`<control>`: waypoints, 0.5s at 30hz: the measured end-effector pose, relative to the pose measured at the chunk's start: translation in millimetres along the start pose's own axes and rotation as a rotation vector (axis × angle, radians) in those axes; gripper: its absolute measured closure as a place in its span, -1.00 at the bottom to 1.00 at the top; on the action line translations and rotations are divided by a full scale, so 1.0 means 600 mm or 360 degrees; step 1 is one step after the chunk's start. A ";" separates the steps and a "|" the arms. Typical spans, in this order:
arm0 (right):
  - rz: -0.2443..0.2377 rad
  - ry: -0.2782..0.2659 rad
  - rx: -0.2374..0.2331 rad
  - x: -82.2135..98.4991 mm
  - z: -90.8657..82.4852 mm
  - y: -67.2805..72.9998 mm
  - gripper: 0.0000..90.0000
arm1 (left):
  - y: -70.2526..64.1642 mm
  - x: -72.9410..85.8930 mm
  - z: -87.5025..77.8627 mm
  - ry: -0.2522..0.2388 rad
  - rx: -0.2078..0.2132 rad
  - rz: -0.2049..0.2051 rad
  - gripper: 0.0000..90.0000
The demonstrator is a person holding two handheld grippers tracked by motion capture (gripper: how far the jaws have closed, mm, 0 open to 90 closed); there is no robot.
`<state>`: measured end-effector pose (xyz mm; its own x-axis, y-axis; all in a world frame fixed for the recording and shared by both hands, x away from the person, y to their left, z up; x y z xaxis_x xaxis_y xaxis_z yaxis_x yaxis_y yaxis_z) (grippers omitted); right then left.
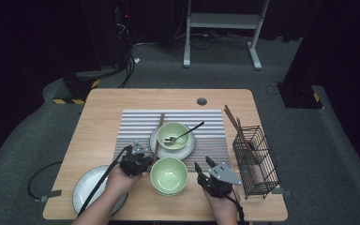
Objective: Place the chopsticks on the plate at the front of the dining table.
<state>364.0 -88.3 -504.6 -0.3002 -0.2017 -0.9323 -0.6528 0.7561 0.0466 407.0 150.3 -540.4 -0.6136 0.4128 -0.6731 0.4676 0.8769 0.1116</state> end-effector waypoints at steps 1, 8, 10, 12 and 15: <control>-0.0001 0.0001 0.0000 0.000 0.000 0.000 0.17 | 0.000 0.000 0.000 -0.0001 -0.0001 0.0003 0.81; -0.0004 -0.0005 0.0001 -0.001 -0.001 -0.001 0.17 | -0.003 -0.001 0.001 -0.0001 0.0002 0.0007 0.81; -0.0004 -0.0008 0.0003 -0.001 -0.002 -0.002 0.17 | -0.003 -0.001 0.001 0.0000 -0.0001 0.0013 0.81; -0.0004 -0.0007 0.0006 -0.001 -0.002 -0.002 0.17 | -0.003 -0.001 0.001 0.0000 -0.0003 0.0016 0.81; -0.0004 -0.0008 0.0006 -0.002 -0.002 -0.002 0.17 | -0.003 -0.001 0.001 -0.0001 0.0000 0.0013 0.81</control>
<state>364.2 -89.9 -503.2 -0.2947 -0.2004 -0.9343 -0.6508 0.7580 0.0427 407.0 148.0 -540.5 -0.6092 0.4197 -0.6728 0.4725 0.8735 0.1171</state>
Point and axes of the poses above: each handheld gripper's, and its own axes: z roughly forward along the jaws, x roughly out of its underside, y roughly to its left, the point moved 7 cm from there along z, roughly forward along the jaws, and after that the axes turned 12 degrees about -x, right-handed, at the moved point
